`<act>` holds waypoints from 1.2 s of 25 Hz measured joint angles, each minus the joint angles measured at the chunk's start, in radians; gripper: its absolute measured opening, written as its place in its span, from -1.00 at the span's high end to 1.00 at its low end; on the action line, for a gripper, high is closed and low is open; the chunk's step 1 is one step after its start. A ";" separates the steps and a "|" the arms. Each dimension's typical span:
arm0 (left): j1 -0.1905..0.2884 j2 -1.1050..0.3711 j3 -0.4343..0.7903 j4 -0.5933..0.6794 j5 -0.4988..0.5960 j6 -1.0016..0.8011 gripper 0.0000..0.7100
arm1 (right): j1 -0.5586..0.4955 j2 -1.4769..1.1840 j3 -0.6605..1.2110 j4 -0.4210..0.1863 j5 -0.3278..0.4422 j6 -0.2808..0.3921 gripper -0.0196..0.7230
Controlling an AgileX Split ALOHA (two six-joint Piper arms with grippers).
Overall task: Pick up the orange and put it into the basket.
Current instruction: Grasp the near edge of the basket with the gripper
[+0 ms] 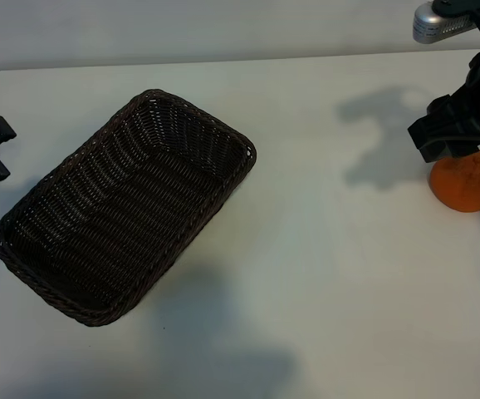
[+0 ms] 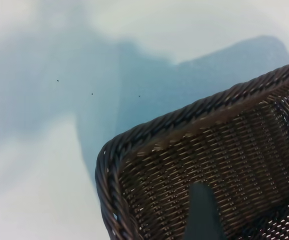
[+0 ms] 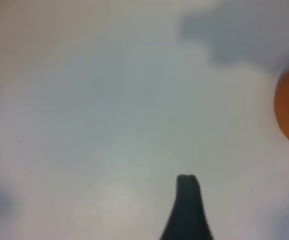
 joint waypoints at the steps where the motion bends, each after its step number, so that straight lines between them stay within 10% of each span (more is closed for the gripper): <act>1: 0.000 0.000 0.000 0.000 0.004 -0.022 -0.37 | 0.000 0.000 0.000 0.000 0.000 0.000 -0.48; 15: -0.111 -0.011 0.000 -0.043 0.176 -0.251 -0.37 | 0.000 0.000 0.000 0.003 0.000 -0.001 -0.47; 30: -0.118 -0.020 0.084 0.035 0.275 -0.349 -0.37 | 0.000 0.000 0.000 0.004 0.001 -0.004 -0.47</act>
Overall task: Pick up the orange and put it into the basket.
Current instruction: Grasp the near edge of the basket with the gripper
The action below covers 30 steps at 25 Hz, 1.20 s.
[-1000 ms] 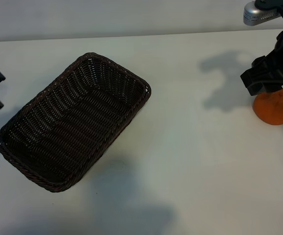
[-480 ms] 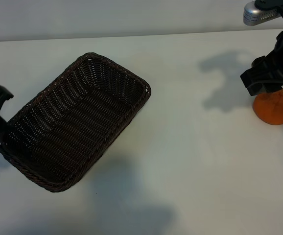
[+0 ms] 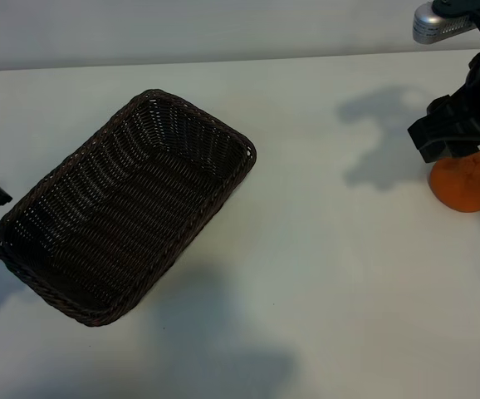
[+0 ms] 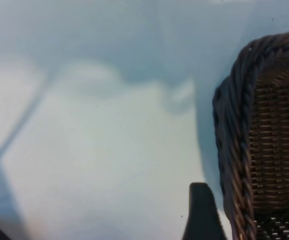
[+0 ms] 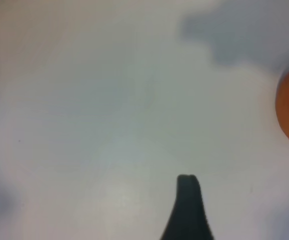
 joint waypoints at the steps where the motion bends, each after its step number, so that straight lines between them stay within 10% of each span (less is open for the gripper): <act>1: 0.000 0.000 0.005 0.000 0.003 0.000 -0.37 | 0.000 0.000 0.000 0.000 0.000 0.000 -0.47; 21: 0.006 0.008 0.015 -0.050 0.043 0.056 -0.37 | 0.000 0.000 0.000 0.000 0.003 -0.004 -0.47; 30: 0.229 0.062 0.015 -0.231 -0.023 0.309 -0.37 | 0.000 0.000 0.000 0.001 0.007 -0.004 -0.47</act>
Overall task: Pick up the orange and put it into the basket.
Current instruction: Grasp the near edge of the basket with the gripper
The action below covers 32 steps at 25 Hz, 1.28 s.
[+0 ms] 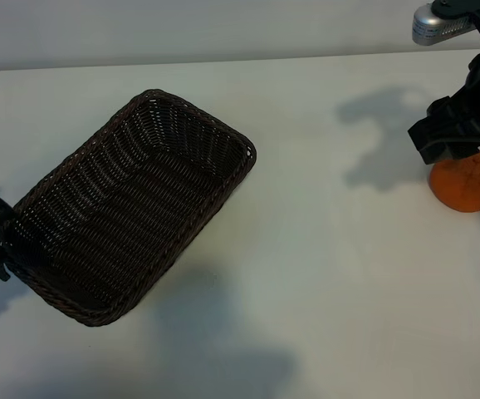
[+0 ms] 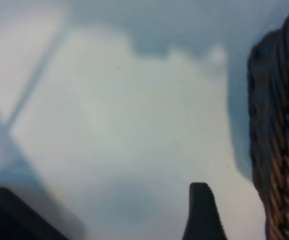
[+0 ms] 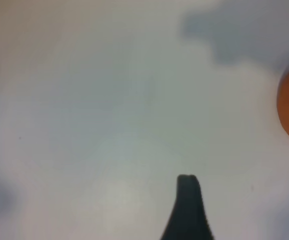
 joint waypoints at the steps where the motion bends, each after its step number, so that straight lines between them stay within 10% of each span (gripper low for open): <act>1: 0.027 0.005 0.000 -0.007 -0.003 0.023 -0.37 | 0.000 0.000 0.000 0.000 0.000 0.000 -0.47; 8: 0.105 0.011 0.000 -0.020 -0.012 0.103 -0.37 | 0.000 0.000 0.000 0.000 0.000 0.000 -0.47; 32: 0.106 0.107 0.001 -0.067 -0.065 0.221 -0.58 | 0.000 0.000 0.000 0.015 0.001 -0.001 -0.47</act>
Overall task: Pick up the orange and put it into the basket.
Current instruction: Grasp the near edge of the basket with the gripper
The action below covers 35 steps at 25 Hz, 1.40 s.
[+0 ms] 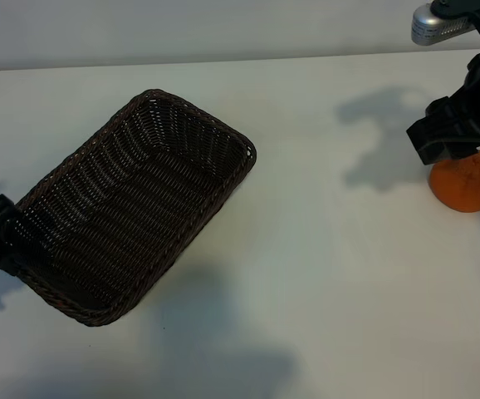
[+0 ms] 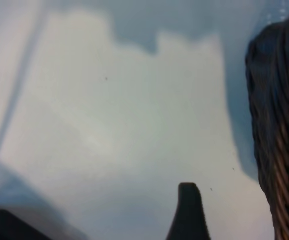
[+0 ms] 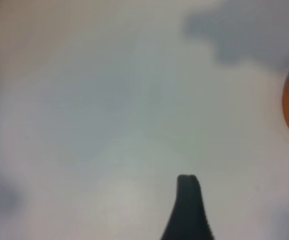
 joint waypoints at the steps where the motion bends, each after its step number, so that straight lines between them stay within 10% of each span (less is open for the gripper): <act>1: 0.000 0.018 0.000 0.000 -0.015 -0.001 -0.58 | 0.000 0.000 0.000 0.002 0.000 0.000 -0.47; 35: 0.000 0.321 0.000 -0.028 -0.302 -0.030 -0.58 | 0.000 0.004 0.000 0.006 0.001 -0.016 -0.47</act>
